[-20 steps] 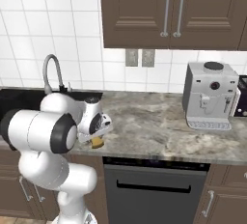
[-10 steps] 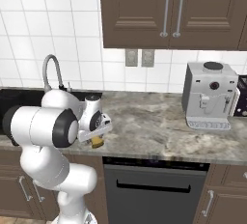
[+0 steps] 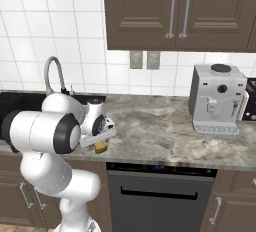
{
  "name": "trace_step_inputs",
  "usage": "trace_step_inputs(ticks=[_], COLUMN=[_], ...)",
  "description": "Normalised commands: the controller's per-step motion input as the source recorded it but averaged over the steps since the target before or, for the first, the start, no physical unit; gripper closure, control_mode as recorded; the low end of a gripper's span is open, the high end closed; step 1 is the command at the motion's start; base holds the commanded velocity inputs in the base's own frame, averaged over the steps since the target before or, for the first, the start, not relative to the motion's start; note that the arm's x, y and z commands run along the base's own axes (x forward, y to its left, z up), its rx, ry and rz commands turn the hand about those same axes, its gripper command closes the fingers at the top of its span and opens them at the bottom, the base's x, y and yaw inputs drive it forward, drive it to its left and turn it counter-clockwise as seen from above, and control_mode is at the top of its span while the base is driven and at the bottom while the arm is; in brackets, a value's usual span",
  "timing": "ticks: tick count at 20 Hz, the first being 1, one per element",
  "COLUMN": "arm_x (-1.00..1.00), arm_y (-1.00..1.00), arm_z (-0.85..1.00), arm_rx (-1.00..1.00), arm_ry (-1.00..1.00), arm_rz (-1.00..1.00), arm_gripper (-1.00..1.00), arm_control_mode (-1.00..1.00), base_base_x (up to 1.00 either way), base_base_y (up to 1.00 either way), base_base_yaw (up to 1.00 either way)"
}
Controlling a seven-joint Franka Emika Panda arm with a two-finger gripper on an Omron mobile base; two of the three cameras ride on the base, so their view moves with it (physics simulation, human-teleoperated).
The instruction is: Restock the sink supplies by placing the sponge and soap dispenser on the counter and next to the sink. Make sure the soap dispenser is upright.
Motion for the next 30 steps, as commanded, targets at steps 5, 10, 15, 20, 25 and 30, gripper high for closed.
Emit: trace_step_inputs(ticks=[5,10,15,20,25,30], arm_x=[-0.14,-0.43,-0.63,-0.70,-0.59,-0.64], arm_y=[0.00,-0.07,-0.14,-0.04,0.00,0.00], arm_z=[0.22,0.39,0.47,0.62,0.89,0.92], arm_rx=[0.00,0.02,0.04,0.04,0.00,0.00], arm_ry=[0.00,-0.04,-0.02,-0.03,-0.05,-0.01], arm_rz=[0.00,0.00,0.00,-0.01,-0.05,-0.06], arm_gripper=[-1.00,-1.00,-1.00,-1.00,-1.00,-1.00], arm_control_mode=[-1.00,-1.00,-1.00,-1.00,-1.00,-1.00], base_base_x=[0.00,0.00,0.00,0.00,0.00,0.00], base_base_y=[0.00,0.00,0.00,0.00,0.00,0.00], base_base_yaw=[0.00,0.00,0.00,0.00,0.00,0.00])
